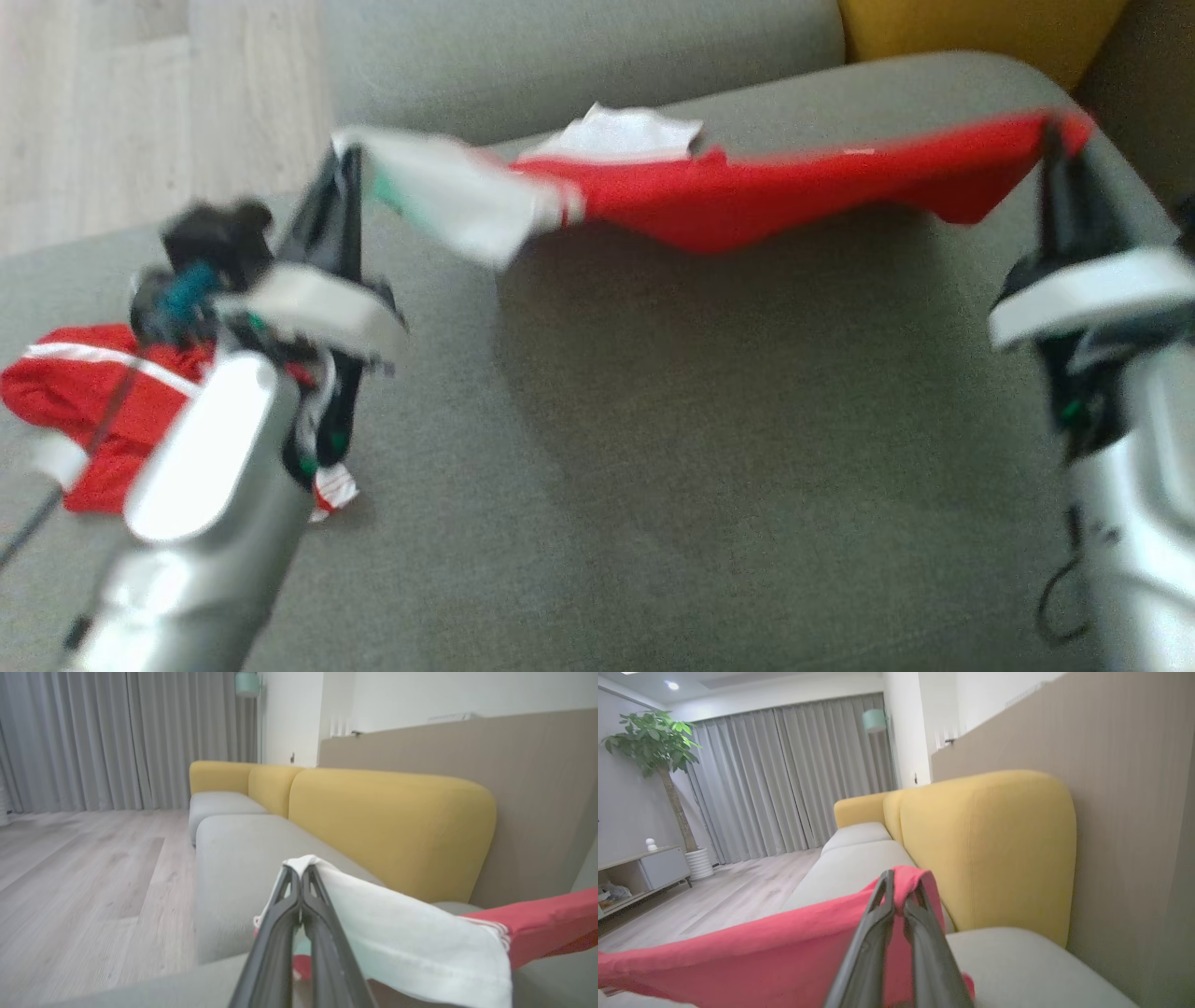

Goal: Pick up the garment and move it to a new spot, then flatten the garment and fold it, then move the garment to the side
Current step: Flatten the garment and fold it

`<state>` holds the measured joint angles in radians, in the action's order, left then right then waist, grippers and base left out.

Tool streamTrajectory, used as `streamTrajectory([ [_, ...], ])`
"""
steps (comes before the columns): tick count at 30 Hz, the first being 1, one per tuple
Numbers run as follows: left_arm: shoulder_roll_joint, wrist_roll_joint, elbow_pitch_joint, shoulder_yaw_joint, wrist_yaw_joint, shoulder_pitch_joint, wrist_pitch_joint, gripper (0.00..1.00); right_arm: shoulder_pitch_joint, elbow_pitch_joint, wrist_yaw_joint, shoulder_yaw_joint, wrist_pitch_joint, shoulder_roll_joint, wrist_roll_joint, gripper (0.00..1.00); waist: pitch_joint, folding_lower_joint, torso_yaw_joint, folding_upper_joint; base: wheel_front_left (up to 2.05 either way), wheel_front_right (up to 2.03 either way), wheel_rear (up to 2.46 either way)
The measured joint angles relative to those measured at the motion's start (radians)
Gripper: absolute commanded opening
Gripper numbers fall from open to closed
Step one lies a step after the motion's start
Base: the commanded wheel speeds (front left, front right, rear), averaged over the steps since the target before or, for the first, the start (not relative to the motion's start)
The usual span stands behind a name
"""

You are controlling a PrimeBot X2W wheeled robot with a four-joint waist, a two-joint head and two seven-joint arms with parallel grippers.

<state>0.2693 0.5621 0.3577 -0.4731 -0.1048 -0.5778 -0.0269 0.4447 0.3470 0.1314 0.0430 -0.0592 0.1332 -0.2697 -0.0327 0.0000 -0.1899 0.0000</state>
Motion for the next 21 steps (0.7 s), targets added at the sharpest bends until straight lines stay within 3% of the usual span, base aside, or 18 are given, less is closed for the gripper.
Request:
streamTrajectory([
  [5, 0.000, 0.030, -0.071, 0.030, 0.004, -0.077, 0.027, 0.00, 0.069, -0.100, 0.000, -0.009, 0.071, 0.074, 0.004, 0.00, 0.038, 0.0000, 0.019, 0.0000, 0.00, 0.00, 0.00],
  [10, -0.001, 0.079, -0.191, 0.090, -0.056, -0.076, 0.058, 0.00, 0.068, -0.224, 0.000, -0.015, 0.120, 0.104, -0.013, 0.00, 0.059, -0.0001, 0.038, 0.0000, 0.00, 0.00, 0.00],
  [16, -0.004, 0.151, -0.402, 0.131, -0.113, -0.014, 0.117, 0.00, -0.041, -0.374, 0.000, 0.004, 0.177, 0.128, -0.020, 0.00, 0.054, -0.0001, 0.058, 0.0000, 0.00, 0.00, 0.00],
  [21, 0.018, 0.158, -0.441, 0.139, -0.132, -0.036, 0.187, 0.00, -0.027, -0.422, 0.000, 0.022, 0.229, 0.128, -0.026, 0.00, 0.009, -0.0001, 0.064, 0.0000, 0.00, 0.00, 0.00],
])
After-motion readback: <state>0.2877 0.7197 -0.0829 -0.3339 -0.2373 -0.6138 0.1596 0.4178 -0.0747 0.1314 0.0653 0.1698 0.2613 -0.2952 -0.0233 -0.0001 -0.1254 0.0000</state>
